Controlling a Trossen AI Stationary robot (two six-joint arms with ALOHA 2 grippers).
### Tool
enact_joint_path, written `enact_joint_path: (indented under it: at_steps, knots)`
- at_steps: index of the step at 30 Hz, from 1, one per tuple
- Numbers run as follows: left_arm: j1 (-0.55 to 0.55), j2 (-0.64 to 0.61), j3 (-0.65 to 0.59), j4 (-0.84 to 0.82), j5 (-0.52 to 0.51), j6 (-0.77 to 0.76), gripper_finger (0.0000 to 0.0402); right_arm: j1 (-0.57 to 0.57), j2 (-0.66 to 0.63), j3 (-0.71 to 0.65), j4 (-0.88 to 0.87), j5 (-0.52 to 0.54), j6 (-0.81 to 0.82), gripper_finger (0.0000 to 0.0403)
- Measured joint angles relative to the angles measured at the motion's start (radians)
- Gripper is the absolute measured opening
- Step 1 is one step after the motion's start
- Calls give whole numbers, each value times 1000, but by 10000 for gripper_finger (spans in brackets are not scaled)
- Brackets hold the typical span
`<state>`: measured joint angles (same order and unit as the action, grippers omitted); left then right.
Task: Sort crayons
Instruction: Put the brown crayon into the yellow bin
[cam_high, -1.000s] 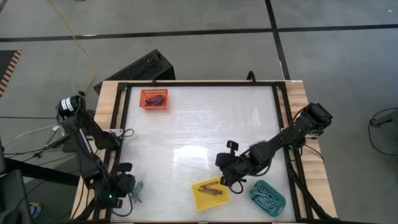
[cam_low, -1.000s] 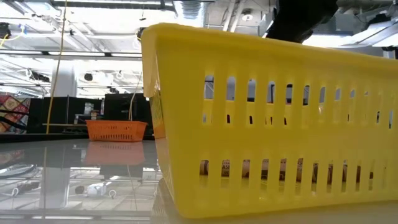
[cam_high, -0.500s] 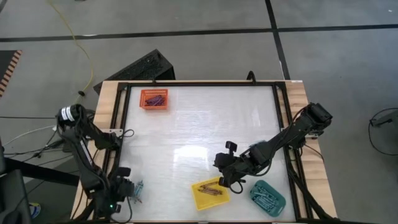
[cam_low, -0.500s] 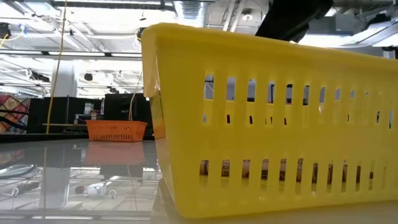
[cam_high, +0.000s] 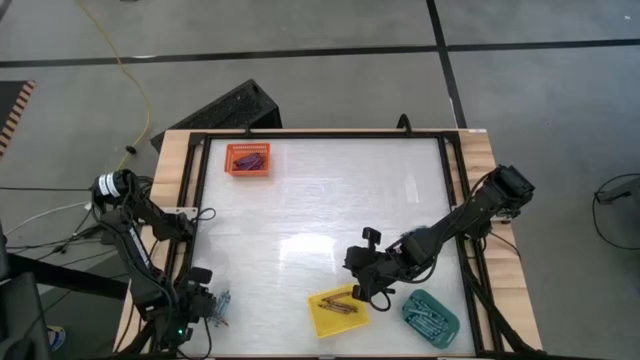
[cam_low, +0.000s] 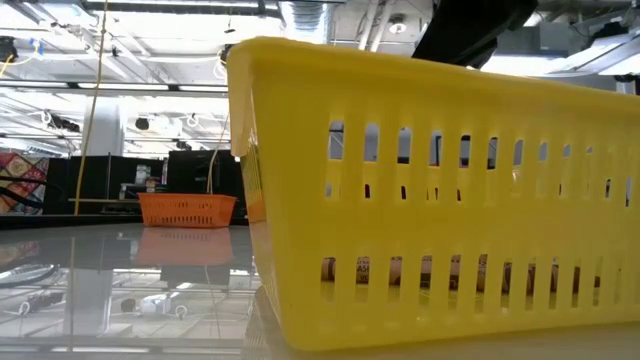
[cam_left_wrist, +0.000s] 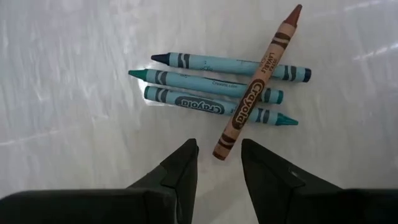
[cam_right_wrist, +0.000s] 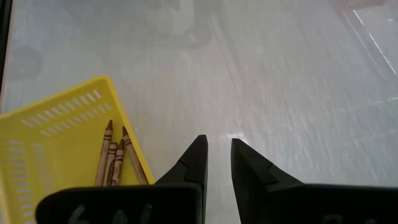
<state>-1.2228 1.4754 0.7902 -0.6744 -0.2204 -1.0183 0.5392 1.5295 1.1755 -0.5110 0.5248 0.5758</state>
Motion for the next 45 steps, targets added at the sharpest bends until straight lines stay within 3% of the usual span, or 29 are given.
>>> enact_joint_path:
  at_steps: [16,23,28,33,41,45]
  knots:
    - [30,2,0,32,10,157,103,0,0,0,0,0,0,64]
    - [48,86,2,61,137,238,103,0,0,0,0,-1,0,64]
    - [48,102,22,46,107,240,100,0,0,0,0,-1,0,64]
    - [49,103,45,7,65,245,72,0,0,0,0,-1,0,64]
    - [58,103,46,30,101,248,13,-14,0,0,0,-1,0,64]
    - [58,103,46,40,96,247,9,-20,0,0,0,-2,0,64]
